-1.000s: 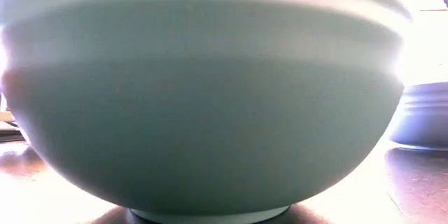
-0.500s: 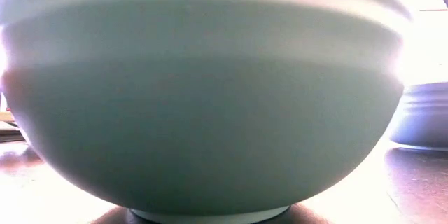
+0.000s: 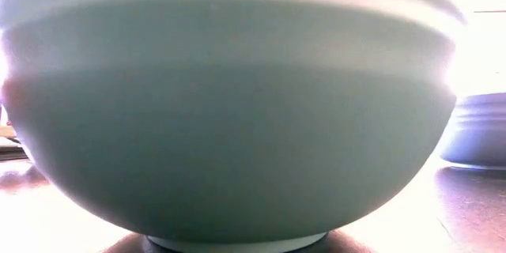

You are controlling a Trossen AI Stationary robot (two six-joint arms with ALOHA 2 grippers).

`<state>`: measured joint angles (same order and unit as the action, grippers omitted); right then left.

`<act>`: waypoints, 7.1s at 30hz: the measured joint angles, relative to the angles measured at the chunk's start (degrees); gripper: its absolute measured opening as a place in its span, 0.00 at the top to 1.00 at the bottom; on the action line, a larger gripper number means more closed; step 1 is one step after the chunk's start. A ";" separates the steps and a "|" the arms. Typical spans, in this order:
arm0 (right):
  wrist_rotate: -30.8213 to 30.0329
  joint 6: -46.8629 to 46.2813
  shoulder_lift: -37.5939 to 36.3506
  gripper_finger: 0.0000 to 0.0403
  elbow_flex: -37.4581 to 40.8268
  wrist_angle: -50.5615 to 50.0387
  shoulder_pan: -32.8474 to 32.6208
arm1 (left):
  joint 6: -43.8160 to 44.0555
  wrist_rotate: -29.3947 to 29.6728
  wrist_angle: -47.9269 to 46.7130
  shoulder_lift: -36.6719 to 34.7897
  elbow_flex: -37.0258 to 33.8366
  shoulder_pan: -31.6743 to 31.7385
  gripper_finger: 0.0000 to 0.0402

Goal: Place and stack bowls onto a shelf
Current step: Put the large light blue bowl on the shelf, then stack the large white bowl on top of the large light blue bowl on the shelf

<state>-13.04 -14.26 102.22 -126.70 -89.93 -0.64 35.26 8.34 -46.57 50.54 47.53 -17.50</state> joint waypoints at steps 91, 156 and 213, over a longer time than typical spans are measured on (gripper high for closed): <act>45.17 42.79 -7.48 0.98 30.81 52.10 -18.79 | -50.17 -22.63 45.02 7.90 0.46 -0.37 0.63; 29.32 31.27 9.98 0.37 -5.58 24.68 -9.07 | -43.15 -32.92 47.46 21.75 0.46 8.26 1.00; 16.46 -64.95 1.70 0.39 21.92 -0.01 -25.82 | -40.07 -15.12 10.97 26.96 12.33 8.49 0.63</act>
<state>3.43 -79.22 103.92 -104.78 -89.94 -26.47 -4.82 -6.77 -35.60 77.51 59.85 -9.01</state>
